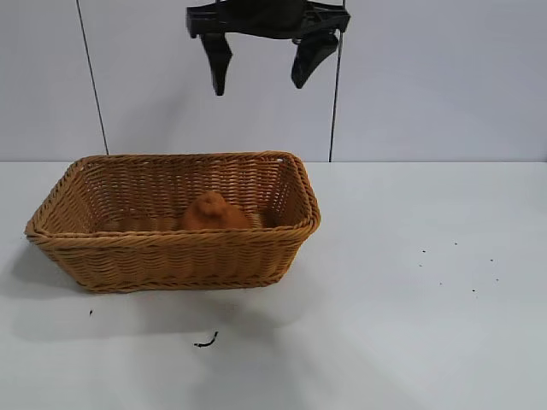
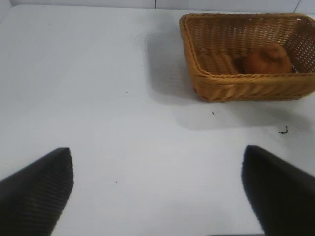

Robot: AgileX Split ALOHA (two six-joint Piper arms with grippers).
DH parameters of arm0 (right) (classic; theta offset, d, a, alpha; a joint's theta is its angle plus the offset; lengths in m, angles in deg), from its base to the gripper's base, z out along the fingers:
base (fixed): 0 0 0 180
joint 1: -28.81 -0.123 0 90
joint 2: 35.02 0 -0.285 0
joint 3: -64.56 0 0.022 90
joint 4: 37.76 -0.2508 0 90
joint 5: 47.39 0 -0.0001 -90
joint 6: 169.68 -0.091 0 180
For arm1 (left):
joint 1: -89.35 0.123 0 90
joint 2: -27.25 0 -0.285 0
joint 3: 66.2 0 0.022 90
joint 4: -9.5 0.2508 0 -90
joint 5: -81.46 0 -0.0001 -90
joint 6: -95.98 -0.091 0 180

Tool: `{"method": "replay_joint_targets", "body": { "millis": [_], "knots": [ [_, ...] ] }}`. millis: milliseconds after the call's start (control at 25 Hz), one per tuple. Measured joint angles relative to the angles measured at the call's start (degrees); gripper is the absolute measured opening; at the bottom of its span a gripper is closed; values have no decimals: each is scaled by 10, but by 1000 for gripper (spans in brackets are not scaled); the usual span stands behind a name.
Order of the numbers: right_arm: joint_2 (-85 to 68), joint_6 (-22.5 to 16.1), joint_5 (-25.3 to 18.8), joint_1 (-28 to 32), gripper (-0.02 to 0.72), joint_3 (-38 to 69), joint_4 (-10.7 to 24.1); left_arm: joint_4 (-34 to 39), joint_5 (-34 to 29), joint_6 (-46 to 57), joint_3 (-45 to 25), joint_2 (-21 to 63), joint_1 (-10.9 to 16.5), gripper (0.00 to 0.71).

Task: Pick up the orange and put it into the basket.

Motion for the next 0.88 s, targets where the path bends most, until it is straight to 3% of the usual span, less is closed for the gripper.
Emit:
{"method": "replay_joint_targets", "body": {
  "millis": [360,560,880],
  "knots": [
    [0,16,0,121,673,51,-20,0,0,0,0,0,0,666],
    [-14,34,1,131,673,129,-31,0,0,0,0,0,0,666],
    [-154,59,1,131,673,345,-42,0,0,0,0,0,0,666]
  ]
}}
